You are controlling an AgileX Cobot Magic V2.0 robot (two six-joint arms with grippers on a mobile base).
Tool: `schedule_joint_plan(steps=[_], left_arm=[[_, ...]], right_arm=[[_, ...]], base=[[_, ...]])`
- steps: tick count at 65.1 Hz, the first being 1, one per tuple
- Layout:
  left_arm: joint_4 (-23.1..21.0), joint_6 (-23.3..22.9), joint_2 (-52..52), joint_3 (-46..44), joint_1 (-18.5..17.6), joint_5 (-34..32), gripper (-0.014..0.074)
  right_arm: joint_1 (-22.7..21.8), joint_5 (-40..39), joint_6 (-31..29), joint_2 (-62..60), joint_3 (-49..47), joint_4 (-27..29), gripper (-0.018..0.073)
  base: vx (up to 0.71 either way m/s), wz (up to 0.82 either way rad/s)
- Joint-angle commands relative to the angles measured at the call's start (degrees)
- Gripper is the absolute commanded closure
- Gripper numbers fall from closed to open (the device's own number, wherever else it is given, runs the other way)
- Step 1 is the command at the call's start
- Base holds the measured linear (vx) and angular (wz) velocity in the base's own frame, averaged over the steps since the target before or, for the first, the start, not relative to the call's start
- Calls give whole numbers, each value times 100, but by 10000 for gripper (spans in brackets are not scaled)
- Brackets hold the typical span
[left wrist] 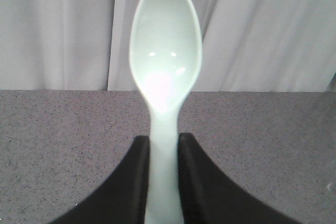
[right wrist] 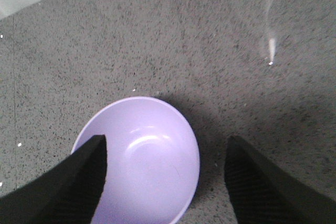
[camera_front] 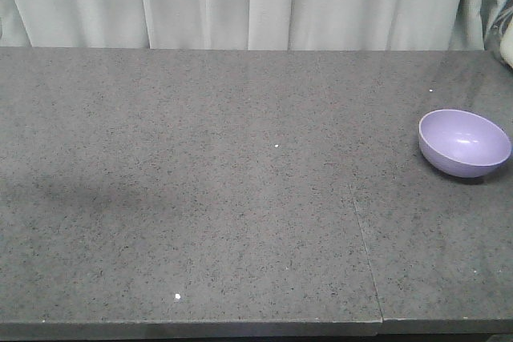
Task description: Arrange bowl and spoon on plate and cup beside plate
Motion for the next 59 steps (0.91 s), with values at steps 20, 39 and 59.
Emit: schedule_joint_plan(steps=[20, 39, 59], left_arm=[[-98, 7, -140, -157, -15, -245, 604], [-98, 2, -140, -157, -15, -201, 604], [-98, 2, -140, -157, -15, -196, 603]], right_arm=[[-87, -346, -1182, 1169, -196, 1375, 83], [-67, -272, -1339, 1546, -196, 1378, 95], [-67, -203, -1334, 1608, -201, 1383, 458]], base=[[0, 0], [0, 0], [0, 0]])
